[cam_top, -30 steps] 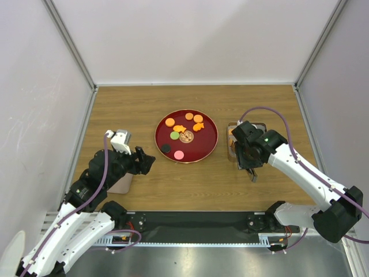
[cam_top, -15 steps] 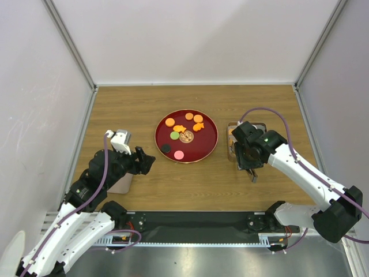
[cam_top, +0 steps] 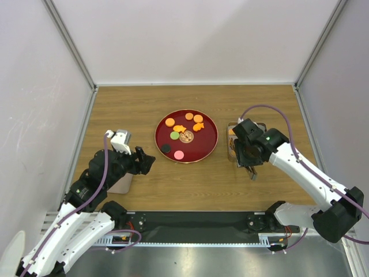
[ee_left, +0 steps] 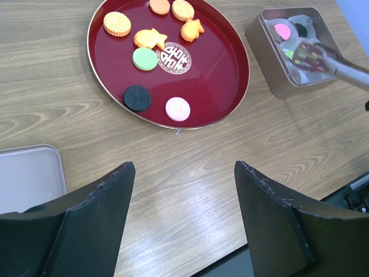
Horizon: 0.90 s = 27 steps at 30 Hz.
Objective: Pack the cookies
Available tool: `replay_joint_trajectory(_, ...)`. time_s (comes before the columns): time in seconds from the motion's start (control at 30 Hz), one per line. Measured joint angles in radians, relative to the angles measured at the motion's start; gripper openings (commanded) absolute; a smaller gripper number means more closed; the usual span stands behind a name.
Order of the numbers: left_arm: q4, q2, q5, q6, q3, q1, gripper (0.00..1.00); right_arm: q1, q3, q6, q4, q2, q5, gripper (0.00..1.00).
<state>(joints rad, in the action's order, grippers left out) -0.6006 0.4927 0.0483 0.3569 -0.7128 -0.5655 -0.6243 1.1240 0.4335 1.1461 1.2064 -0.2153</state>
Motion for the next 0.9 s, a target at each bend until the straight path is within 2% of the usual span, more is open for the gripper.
replay_joint_trajectory(0.3, 0.000, 0.000, 0.001, 0.000, 0.000, 0.000, 0.76, -0.014, 0.149, 0.000, -0.089, 0.065, 0.057, 0.47)
replay_joint_trajectory(0.67, 0.000, -0.003, 0.003, 0.000, 0.000, 0.000, 0.76, -0.230, 0.374, -0.002, -0.159, 0.375, 0.067, 0.46)
replay_joint_trajectory(0.9, 0.000, -0.004, 0.005, 0.000, 0.000, 0.000, 0.76, -0.258, 0.476, -0.019, -0.203, 0.569, 0.081, 0.48)
